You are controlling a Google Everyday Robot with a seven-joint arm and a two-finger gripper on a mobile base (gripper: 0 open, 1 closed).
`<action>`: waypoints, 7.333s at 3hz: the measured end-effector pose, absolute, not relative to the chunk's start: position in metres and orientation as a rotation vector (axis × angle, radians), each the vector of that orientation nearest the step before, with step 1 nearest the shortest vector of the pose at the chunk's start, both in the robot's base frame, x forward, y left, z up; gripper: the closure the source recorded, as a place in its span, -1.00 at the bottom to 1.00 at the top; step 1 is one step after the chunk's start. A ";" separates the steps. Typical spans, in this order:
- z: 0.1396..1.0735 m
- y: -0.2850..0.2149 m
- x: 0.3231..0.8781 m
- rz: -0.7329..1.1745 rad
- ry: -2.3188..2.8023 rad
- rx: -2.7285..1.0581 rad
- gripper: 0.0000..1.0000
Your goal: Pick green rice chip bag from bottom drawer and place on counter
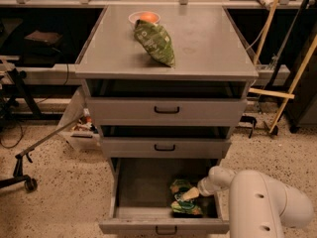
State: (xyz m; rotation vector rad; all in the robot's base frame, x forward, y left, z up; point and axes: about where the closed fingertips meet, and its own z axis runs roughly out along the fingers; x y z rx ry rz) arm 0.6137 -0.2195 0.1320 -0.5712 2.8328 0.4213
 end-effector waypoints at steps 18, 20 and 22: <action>0.595 -0.366 0.466 -0.262 2.399 -0.459 1.00; 0.721 -0.291 0.393 -0.438 2.207 -0.526 1.00; 0.760 -0.242 0.404 -0.448 2.125 -0.581 1.00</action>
Offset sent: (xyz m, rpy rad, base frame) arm -0.0484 0.0259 -0.0131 -0.0075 0.1603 0.1078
